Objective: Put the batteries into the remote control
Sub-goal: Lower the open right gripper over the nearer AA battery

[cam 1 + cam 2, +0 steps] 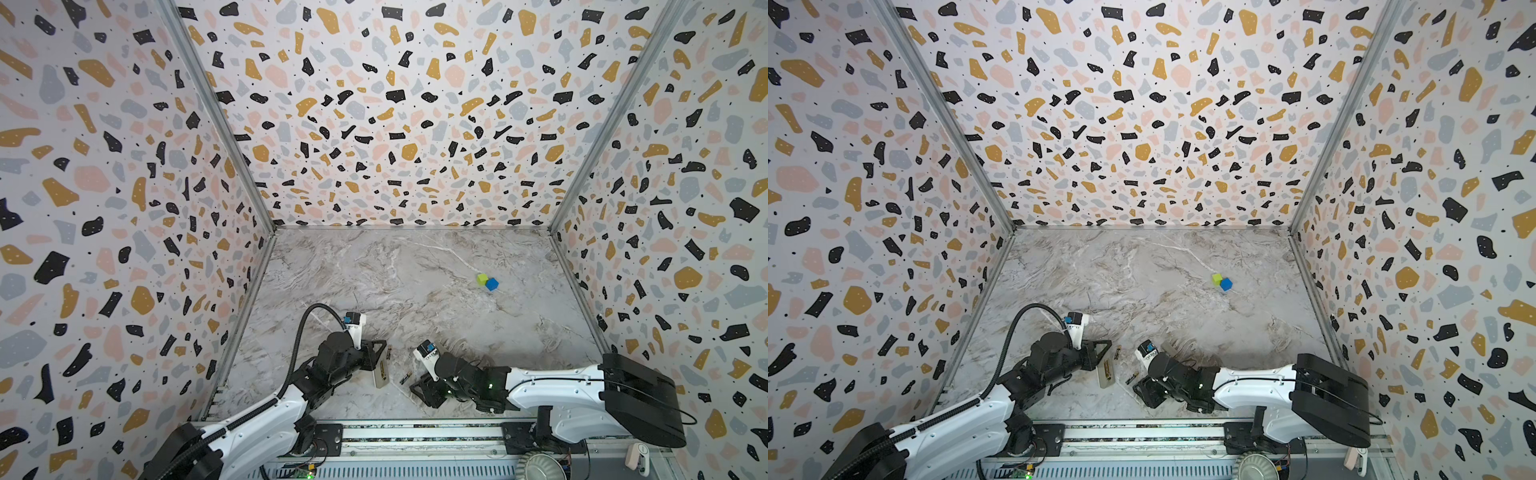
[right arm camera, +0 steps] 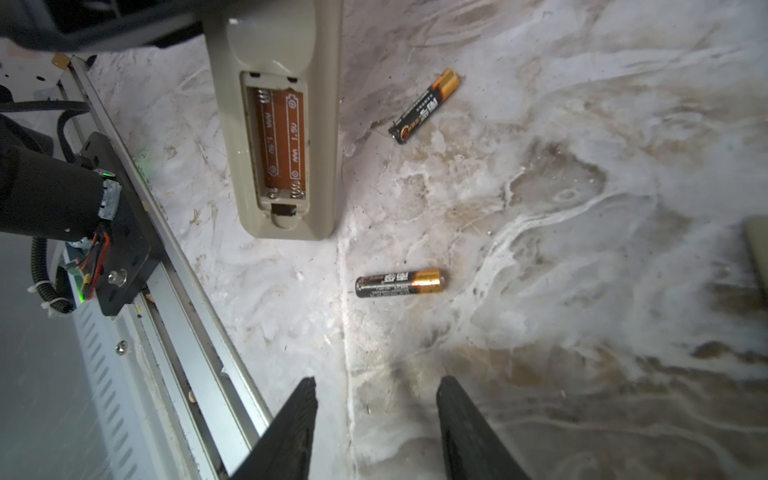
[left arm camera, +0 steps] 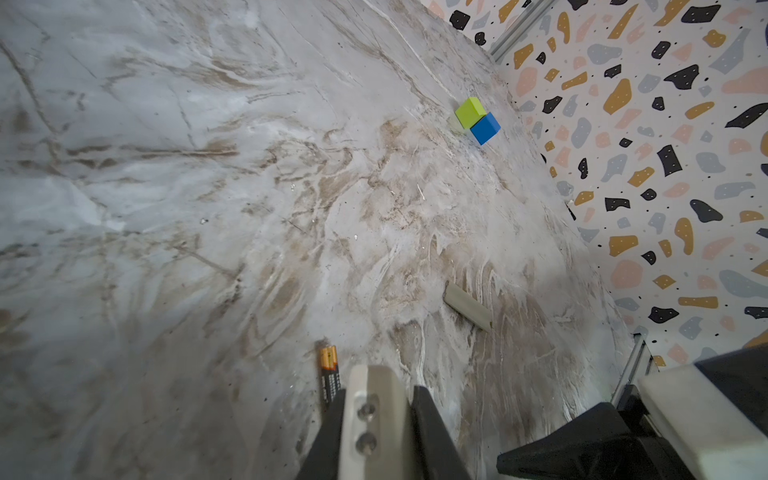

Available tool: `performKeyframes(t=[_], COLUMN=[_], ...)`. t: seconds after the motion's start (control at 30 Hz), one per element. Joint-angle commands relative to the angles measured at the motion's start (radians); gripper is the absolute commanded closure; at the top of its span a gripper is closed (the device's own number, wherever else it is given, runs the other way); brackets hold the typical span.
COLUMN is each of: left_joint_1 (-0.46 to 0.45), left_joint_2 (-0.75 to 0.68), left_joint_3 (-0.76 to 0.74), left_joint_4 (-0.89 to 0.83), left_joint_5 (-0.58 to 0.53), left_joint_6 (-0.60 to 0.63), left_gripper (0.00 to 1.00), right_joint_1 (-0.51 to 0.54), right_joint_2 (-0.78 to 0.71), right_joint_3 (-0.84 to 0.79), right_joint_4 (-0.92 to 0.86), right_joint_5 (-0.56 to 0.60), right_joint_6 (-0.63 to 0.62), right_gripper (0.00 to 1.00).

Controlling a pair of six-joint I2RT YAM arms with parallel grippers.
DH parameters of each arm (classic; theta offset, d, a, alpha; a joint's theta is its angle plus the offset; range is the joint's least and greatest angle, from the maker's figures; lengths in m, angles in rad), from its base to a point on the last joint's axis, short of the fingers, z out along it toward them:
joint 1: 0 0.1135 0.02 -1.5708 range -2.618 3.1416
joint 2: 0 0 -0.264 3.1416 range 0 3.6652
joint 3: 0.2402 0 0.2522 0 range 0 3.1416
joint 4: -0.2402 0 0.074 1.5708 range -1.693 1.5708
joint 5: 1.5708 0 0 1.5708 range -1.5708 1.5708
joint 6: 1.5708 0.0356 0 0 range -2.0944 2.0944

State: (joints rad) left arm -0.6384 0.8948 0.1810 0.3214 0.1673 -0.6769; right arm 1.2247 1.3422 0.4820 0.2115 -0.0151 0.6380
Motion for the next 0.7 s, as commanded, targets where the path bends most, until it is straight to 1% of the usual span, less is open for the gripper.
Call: performKeyframes(t=[0.0,0.37,0.67], left_joint_1=[-0.012,-0.046,-0.088], left_joint_2=[0.022,0.108,0.133], left_joint_3=[-0.003,-0.012,-0.038], left_joint_4=[0.091,0.196,0.238], left_joint_5=[-0.016,-0.02,-0.036], left_joint_6=[-0.008,-0.029,-0.061], left_gripper=[1.0,1.0,1.0], right_joint_1=[-0.009,-0.043,-0.071], right_joint_2=[0.02,0.109,0.17], right_joint_3=[-0.004,0.004,0.023], right_joint_4=[0.046,0.12,0.16], right_joint_5=[-0.024,-0.078,-0.111], right_joint_6=[-0.015,-0.031,-0.051], right_gripper=[0.51,0.54,0.54])
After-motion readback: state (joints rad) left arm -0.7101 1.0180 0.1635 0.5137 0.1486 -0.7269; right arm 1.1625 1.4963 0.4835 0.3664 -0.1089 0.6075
